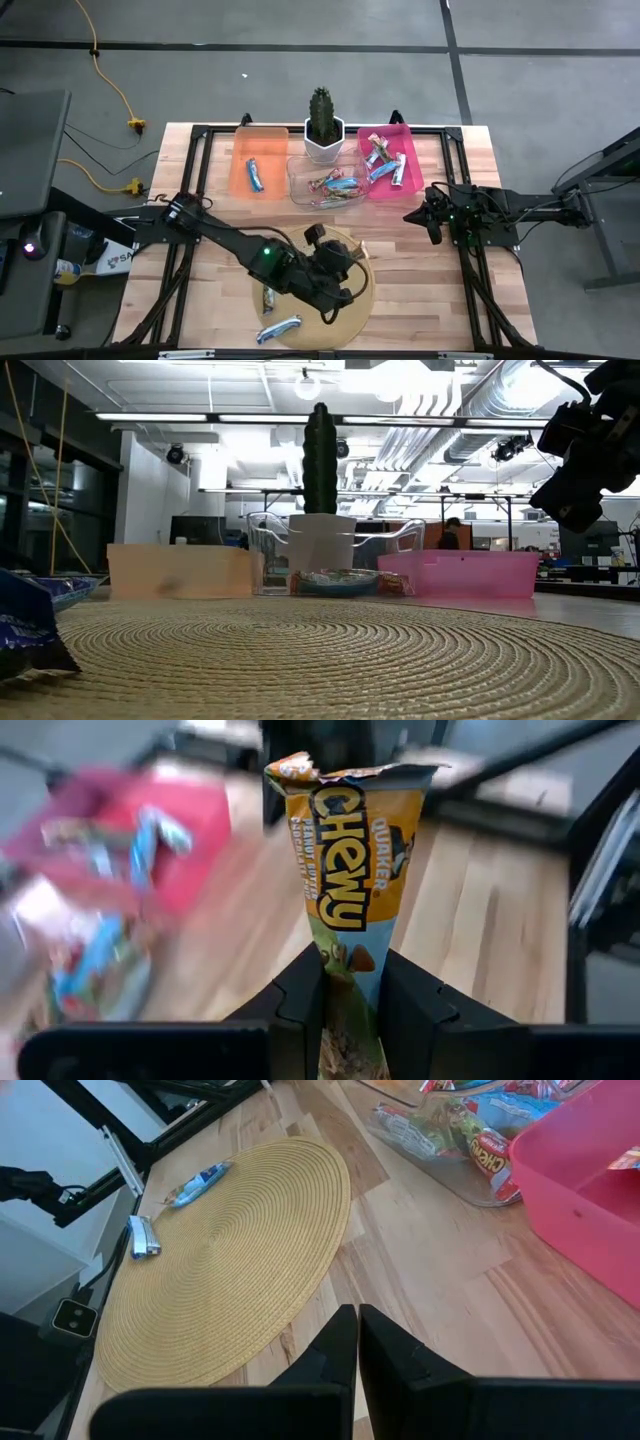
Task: Pick and place Granola Bars by type
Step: Put the yellow granola bar into the red bin
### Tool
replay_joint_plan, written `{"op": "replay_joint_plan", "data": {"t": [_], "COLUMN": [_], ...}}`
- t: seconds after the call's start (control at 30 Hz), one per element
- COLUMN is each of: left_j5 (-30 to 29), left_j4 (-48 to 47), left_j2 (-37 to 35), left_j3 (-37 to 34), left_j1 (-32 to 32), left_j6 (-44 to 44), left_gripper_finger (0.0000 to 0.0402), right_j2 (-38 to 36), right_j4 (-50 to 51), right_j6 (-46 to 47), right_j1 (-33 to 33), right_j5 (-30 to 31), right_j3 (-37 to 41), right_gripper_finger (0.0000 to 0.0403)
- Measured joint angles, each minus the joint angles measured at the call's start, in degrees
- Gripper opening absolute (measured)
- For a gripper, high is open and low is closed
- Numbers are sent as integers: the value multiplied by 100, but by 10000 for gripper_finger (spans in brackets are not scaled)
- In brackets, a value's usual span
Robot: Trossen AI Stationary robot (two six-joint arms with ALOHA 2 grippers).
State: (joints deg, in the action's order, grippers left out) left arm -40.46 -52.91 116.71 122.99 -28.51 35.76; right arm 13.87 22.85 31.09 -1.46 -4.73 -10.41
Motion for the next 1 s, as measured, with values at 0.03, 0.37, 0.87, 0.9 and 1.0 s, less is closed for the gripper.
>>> {"op": "replay_joint_plan", "data": {"t": [0.03, 0.37, 0.87, 0.9, 1.0], "left_j5": [-83, -388, 1651, 1809, 2217], "left_j4": [2, 1489, 3334, 3358, 3349], "left_j2": [0, -154, -190, -190, -190], "left_j3": [176, 1140, 1138, 1138, 1138], "left_j1": [0, 5, 1457, 1599, 2015], "left_j6": [-144, -2048, -2299, -2172, -1763], "left_gripper_finger": [73, 73, 73, 73, 73], "right_j2": [0, -2, -2, -2, -2], "right_j4": [0, 0, -4, -4, -4], "right_j6": [0, 0, 0, 0, -1], "right_j1": [-1, 1, -1, 1, 0], "right_j5": [0, 0, 26, 26, 26], "right_j3": [0, 0, 0, 0, 0], "right_gripper_finger": [0, 0, 0, 0, 0]}}
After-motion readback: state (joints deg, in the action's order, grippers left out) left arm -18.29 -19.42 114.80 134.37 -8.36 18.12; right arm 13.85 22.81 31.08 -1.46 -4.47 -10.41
